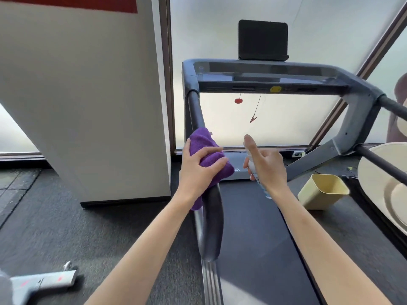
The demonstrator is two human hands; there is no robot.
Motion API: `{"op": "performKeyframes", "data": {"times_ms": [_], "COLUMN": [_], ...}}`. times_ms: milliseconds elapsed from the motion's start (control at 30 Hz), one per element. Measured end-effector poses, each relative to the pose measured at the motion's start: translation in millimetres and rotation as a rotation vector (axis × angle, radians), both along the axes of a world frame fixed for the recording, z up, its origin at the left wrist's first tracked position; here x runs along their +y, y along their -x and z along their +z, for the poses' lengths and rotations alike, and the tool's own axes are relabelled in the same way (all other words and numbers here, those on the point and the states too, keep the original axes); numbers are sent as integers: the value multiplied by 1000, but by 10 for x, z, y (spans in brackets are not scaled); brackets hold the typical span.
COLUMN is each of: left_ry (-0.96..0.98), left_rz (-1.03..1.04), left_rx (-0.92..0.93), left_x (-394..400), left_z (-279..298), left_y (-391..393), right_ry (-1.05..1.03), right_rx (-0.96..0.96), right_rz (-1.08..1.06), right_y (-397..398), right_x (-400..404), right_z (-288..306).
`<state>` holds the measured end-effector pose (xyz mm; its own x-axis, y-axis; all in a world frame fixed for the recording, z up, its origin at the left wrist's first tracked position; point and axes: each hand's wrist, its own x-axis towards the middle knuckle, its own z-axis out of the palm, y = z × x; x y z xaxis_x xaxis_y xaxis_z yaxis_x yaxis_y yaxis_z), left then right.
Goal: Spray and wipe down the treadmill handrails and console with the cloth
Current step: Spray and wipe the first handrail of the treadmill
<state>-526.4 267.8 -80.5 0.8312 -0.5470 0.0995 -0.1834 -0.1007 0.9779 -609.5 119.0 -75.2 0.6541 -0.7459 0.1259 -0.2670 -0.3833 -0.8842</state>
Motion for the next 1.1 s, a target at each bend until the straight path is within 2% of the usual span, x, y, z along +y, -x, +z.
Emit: {"op": "performKeyframes", "data": {"times_ms": [200,333,433,733,967,1100], "left_ry": [-85,-336,-430,-319,-454,-374], "left_rz": [110,124,138,132,70,25], "left_rx": [-42,-143,-152,-79,-248,-248], "left_x": [-183,-394,-561,-984,-1304,-1298], "left_z": [54,170,217,129,197,164], "left_y": [-218,-502,-752,-1714,-2254,-2352], "right_ry": [-10,-37,-54,-88,-85,-53], "right_rx": [-4,-8,-33,-67,-59,-46], "right_rz": [126,183,188,120,44,19], "right_y": [-333,-588,-806,-1481,-1815,-1814], "right_x": [-159,-211,-241,-506,-654,-635], "right_z": [-43,-35,-9,-47,-26,32]}}
